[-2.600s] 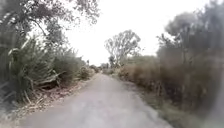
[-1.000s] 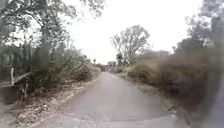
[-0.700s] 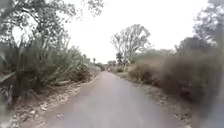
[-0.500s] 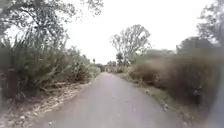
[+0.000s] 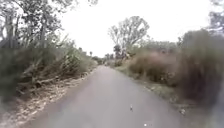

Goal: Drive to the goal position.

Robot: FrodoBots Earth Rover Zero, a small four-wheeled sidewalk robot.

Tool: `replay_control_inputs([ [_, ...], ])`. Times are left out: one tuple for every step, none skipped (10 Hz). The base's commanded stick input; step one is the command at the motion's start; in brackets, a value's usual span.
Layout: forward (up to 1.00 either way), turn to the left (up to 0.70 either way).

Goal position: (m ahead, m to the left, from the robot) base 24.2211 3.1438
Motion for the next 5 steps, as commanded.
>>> replay_control_inputs([
  [1.0,0.0],
  [1.0,0.0],
  [1.0,0.0],
  [1.0,0.0],
  [1.0,0.0],
])
